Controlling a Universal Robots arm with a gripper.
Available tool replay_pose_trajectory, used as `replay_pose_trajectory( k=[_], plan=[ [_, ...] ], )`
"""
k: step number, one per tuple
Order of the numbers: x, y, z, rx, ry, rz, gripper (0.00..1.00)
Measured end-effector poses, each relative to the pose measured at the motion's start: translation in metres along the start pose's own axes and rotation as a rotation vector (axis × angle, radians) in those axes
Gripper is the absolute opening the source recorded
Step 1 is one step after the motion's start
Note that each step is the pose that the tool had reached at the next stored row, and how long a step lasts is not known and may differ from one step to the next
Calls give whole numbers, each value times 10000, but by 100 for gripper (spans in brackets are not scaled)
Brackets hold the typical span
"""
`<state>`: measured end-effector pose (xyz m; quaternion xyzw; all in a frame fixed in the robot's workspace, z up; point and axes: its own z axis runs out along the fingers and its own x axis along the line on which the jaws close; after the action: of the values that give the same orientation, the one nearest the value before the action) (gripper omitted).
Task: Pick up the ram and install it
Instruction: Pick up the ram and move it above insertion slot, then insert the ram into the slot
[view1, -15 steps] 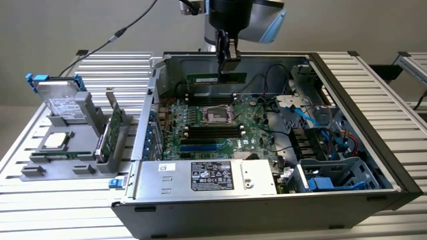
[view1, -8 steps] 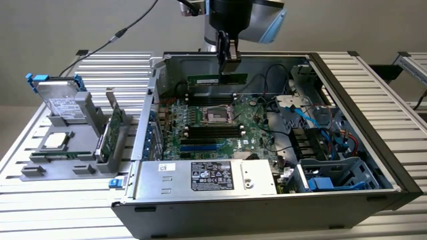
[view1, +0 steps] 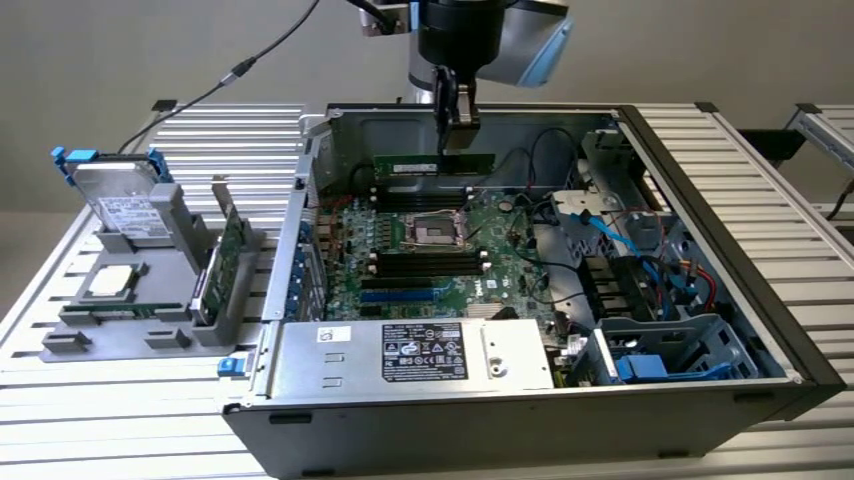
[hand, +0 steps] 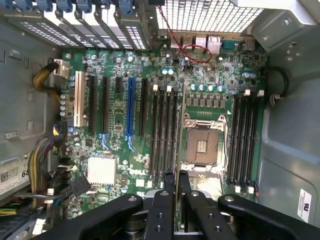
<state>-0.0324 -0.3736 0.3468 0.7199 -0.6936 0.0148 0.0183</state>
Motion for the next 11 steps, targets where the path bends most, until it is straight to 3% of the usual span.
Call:
replay_pose_trajectory(
  k=[11],
  plan=[
    [0,0,1,1,-2,5,13]
  ],
)
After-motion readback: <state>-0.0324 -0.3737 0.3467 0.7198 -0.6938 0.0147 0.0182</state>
